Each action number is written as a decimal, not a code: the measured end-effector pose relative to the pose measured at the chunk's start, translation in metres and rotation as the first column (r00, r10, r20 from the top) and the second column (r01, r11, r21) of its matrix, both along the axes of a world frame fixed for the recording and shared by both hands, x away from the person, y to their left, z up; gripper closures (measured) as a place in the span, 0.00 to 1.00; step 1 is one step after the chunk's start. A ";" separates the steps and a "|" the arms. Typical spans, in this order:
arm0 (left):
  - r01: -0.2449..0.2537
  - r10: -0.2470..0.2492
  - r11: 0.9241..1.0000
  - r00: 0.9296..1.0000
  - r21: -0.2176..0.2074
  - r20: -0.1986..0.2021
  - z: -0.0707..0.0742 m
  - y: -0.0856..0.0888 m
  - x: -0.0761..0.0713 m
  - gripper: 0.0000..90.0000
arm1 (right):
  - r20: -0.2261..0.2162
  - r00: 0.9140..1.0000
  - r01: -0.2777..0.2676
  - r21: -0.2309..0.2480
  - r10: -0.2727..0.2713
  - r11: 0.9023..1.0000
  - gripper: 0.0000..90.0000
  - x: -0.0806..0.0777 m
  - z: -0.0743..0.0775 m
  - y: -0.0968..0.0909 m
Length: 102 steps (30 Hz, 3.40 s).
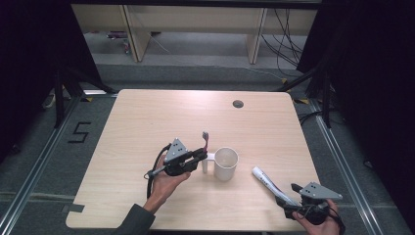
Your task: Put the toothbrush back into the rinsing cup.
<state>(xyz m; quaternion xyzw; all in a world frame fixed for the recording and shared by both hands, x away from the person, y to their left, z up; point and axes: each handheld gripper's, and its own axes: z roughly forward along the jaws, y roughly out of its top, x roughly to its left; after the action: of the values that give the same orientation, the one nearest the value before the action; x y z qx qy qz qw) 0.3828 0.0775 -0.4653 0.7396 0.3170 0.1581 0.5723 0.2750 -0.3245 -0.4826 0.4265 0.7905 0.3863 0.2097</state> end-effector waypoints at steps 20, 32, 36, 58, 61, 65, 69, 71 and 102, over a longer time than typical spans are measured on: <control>-0.047 0.047 0.999 0.999 0.007 -0.021 0.018 0.007 -0.007 0.36 | -0.005 1.000 0.001 -0.010 -0.001 1.000 0.28 0.000 0.000 -0.001; -0.034 0.036 0.999 0.996 0.031 -0.084 0.020 0.024 -0.026 0.32 | -0.006 1.000 0.003 -0.009 -0.003 1.000 0.28 -0.001 0.001 -0.001; -0.028 0.032 0.999 0.994 0.041 -0.105 0.015 0.033 -0.033 0.32 | -0.001 1.000 0.005 -0.009 -0.005 1.000 0.28 0.000 0.000 0.000; -0.019 0.031 0.996 0.989 0.087 -0.146 -0.007 0.060 -0.066 0.26 | -0.003 1.000 0.008 -0.001 -0.008 1.000 0.28 0.000 0.000 0.000; -0.018 0.030 0.996 0.989 0.083 -0.148 -0.010 0.060 -0.069 0.25 | -0.005 1.000 0.005 -0.003 -0.005 1.000 0.28 0.000 0.000 0.000; -0.008 0.023 0.995 0.987 0.098 -0.157 -0.015 0.062 -0.073 0.25 | -0.002 1.000 0.003 -0.001 -0.003 1.000 0.28 0.001 0.000 0.000; -0.001 0.019 0.994 0.986 0.109 -0.167 -0.020 0.063 -0.078 0.25 | -0.044 0.999 0.017 0.020 -0.016 1.000 0.28 -0.002 0.000 0.003; 0.004 0.015 0.994 0.985 0.110 -0.170 -0.022 0.063 -0.080 0.25 | -0.020 1.000 0.001 0.012 -0.001 1.000 0.28 0.000 -0.001 0.002; 0.011 0.019 0.988 0.980 0.153 -0.196 -0.037 0.080 -0.115 0.23 | -0.019 1.000 -0.007 0.013 0.008 1.000 0.28 0.000 -0.001 -0.002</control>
<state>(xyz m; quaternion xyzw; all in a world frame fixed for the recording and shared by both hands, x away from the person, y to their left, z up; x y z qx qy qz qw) 0.2681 0.1571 -0.5025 0.7929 0.3605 0.1091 0.4791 0.2747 -0.3263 -0.4835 0.4285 0.7915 0.3883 0.1979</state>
